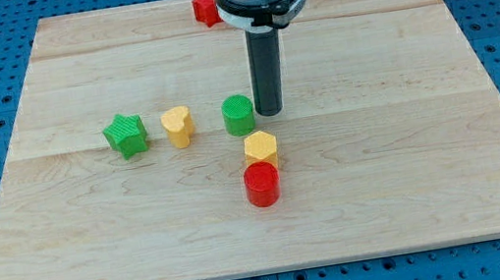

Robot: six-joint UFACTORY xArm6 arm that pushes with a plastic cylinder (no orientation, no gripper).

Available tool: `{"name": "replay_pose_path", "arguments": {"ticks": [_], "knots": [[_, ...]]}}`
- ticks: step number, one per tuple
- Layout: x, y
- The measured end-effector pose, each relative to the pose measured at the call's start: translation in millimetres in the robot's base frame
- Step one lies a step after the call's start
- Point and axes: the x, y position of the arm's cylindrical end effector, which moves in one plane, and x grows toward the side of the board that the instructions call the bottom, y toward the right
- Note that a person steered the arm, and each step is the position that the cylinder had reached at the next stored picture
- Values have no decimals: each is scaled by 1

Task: Move green circle towards yellow heart

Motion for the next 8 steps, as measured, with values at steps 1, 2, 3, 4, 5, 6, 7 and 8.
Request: {"name": "replay_pose_path", "arguments": {"ticks": [1,2,3,4,5,6,7,8], "knots": [[0,-5],[0,-11],[0,-13],[0,-15],[0,-16],[0,-19],[1,-25],[7,-1]]}}
